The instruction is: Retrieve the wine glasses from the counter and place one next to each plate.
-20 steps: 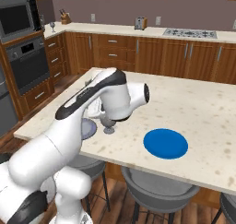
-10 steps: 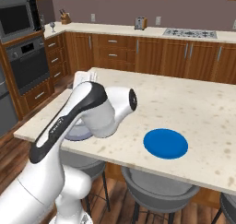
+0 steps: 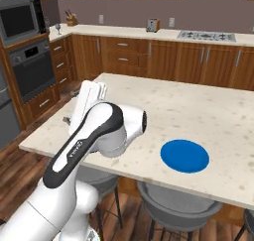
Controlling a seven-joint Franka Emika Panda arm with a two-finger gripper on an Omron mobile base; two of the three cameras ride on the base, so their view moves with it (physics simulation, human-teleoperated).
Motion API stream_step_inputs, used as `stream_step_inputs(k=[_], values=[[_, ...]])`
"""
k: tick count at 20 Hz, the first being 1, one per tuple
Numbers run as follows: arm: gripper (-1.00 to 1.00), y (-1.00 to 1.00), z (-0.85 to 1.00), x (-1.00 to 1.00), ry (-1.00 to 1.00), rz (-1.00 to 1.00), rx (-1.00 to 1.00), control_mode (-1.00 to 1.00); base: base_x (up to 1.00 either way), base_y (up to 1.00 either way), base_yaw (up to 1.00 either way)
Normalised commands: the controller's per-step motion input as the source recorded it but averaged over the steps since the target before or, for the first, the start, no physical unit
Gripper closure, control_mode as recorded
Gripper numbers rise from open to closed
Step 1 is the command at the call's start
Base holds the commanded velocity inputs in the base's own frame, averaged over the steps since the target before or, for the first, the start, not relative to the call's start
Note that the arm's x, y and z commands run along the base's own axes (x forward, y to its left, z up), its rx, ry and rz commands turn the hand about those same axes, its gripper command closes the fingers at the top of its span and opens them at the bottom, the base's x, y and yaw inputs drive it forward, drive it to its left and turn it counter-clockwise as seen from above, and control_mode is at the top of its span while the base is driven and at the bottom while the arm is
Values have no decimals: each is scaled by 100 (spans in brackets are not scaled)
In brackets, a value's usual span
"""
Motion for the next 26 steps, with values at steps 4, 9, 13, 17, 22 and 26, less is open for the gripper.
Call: stream_step_inputs(k=[4,9,13,17,22,26], values=[[-100,0,0,0,0,0,0,100,17,100,3],[-100,0,0,0,0,0,0,100,20,100,5],[-100,0,0,0,0,0,0,100,3,100,14],[-100,0,0,0,0,0,0,100,0,100,17],[-100,0,0,0,0,0,0,100,0,100,7],[-100,0,0,0,0,0,0,100,36,100,4]])
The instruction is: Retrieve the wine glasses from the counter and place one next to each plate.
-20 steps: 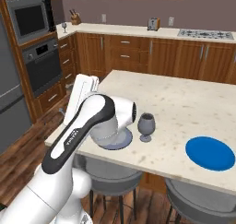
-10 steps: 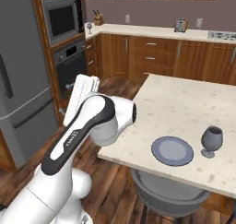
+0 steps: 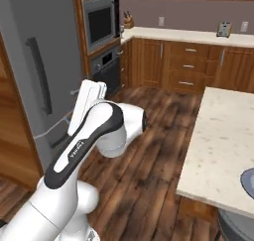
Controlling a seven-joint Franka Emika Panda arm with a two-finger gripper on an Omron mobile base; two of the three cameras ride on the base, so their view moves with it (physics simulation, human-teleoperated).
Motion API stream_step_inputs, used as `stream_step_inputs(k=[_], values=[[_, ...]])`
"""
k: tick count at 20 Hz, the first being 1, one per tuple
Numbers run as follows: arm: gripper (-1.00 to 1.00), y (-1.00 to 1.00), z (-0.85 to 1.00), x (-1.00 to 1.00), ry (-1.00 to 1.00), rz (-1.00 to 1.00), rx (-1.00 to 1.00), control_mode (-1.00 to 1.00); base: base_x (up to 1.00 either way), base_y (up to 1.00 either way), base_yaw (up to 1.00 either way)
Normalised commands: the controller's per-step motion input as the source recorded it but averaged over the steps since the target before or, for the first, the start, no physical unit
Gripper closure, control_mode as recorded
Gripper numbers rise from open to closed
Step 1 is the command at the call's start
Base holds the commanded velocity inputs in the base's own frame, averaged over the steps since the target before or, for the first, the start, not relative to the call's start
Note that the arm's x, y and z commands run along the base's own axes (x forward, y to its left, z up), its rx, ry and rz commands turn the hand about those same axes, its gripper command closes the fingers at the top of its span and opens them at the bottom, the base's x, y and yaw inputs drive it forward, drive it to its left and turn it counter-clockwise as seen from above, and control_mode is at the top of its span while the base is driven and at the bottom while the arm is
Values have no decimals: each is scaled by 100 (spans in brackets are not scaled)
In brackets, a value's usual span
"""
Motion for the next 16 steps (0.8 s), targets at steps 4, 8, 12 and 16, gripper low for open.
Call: stream_step_inputs(k=[4,8,12,16], values=[[-100,0,0,0,0,0,0,100,92,100,-8],[-100,0,0,0,0,0,0,100,100,36,-5],[-100,0,0,0,0,0,0,100,100,-34,5],[-100,0,0,0,0,0,0,100,100,-64,13]])
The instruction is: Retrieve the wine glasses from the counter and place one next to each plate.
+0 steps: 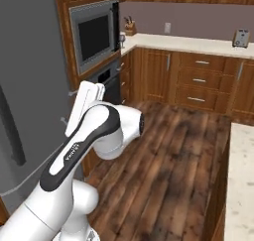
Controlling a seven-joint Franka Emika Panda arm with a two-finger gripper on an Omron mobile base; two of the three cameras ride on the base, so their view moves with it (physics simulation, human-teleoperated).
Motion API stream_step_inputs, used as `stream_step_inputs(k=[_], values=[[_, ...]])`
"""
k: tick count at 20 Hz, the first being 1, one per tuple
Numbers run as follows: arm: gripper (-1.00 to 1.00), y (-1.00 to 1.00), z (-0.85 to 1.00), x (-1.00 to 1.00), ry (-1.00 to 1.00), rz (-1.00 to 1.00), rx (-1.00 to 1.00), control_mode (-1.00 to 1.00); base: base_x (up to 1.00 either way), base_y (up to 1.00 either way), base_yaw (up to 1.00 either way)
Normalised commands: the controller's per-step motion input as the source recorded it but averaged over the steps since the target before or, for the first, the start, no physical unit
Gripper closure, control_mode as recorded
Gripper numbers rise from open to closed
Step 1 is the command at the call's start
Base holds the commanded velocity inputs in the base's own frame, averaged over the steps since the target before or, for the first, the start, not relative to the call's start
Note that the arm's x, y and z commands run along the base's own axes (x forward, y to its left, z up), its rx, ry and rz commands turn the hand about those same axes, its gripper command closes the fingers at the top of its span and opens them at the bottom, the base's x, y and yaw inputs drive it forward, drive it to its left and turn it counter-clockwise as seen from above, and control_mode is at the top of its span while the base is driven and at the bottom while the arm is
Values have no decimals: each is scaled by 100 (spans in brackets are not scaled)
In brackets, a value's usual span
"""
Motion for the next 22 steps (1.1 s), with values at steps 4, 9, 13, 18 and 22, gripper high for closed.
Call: stream_step_inputs(k=[4,9,13,18,22], values=[[-100,0,0,0,0,0,0,100,100,-33,7],[-100,0,0,0,0,0,0,100,100,-47,6],[-100,0,0,0,0,0,0,100,100,-40,2],[-100,0,0,0,0,0,0,100,100,-34,5],[-100,0,0,0,0,0,0,100,100,-35,6]])
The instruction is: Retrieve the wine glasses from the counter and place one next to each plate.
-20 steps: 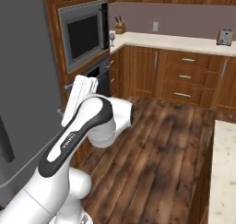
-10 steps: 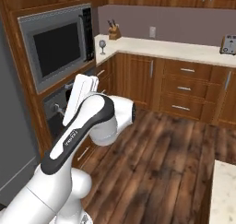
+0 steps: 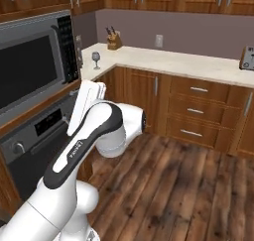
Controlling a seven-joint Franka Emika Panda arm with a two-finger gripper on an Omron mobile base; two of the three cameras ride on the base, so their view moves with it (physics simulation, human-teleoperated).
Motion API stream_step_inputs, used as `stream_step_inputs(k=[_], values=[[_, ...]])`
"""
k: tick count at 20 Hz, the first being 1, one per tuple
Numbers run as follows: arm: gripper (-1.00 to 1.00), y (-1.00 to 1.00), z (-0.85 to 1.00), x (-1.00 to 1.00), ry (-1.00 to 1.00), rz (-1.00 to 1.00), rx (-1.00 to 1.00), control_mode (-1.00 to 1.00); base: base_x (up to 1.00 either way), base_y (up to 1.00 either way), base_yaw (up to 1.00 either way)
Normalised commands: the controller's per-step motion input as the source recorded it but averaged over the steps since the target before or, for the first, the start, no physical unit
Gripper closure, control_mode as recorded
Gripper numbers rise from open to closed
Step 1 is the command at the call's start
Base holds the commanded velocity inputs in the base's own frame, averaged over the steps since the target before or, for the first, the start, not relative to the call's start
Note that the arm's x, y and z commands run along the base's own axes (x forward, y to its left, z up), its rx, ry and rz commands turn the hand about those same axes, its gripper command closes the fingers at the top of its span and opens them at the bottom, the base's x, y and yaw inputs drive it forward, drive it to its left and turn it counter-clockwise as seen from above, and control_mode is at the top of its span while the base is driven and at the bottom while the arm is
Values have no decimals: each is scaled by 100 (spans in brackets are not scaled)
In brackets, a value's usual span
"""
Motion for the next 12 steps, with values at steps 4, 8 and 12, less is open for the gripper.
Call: stream_step_inputs(k=[4,8,12], values=[[-100,0,0,0,0,0,0,100,100,-16,4],[-100,0,0,0,0,0,0,100,100,-11,7],[-100,0,0,0,0,0,0,100,100,-22,18]])
